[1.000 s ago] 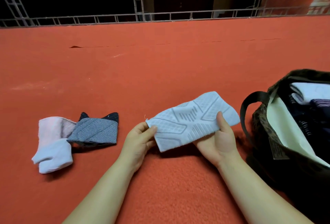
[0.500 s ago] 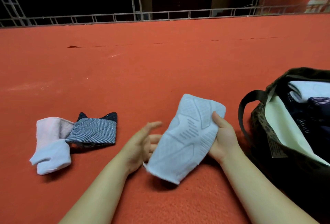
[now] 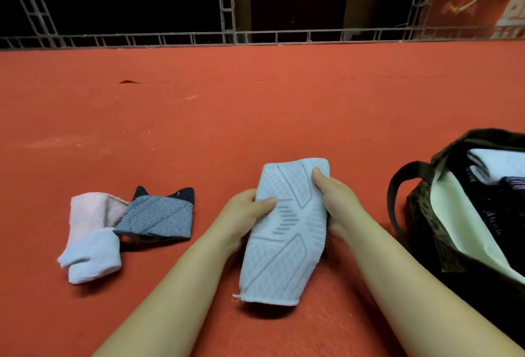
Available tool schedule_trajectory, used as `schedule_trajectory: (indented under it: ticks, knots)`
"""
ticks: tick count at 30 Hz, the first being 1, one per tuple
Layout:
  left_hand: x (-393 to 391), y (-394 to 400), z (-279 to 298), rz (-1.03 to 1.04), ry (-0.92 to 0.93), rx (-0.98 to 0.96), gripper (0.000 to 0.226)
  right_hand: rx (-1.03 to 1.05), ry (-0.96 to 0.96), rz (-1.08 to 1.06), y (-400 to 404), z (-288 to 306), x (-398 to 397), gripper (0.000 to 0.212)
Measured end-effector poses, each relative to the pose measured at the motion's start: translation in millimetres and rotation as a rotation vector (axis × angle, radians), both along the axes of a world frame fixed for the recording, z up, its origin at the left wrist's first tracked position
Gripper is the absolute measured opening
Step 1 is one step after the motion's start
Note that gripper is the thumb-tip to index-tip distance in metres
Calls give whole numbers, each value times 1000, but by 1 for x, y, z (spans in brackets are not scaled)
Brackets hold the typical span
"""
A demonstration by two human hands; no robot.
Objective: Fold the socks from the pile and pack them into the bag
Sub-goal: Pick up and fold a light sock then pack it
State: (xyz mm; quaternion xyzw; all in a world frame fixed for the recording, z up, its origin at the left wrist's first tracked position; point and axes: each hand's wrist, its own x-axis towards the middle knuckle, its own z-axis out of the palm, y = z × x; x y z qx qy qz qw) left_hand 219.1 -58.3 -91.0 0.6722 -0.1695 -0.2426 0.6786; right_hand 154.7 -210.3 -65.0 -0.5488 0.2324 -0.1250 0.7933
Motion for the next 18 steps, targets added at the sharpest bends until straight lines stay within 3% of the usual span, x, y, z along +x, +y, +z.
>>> schedule_trajectory:
  ticks: [4,7,10,13,16,18]
  knots:
    - [50,-18,58,156,-273,-70,5,-200,-229,-98,-12,63,39,26]
    - [65,-17,79,143,-336,-60,5,-397,-301,-100,-19,87,55,30]
    - [45,0,46,42,-175,-20,11,-598,-124,-41,-14,55,47,33]
    - [7,28,4,-175,79,34,43,-681,60,91,-5,6,17,24]
    - [-15,42,-9,-273,170,158,29,-699,223,263,5,-26,-9,22]
    - [-20,40,-10,-277,138,238,16,-762,319,339,7,-42,-18,25]
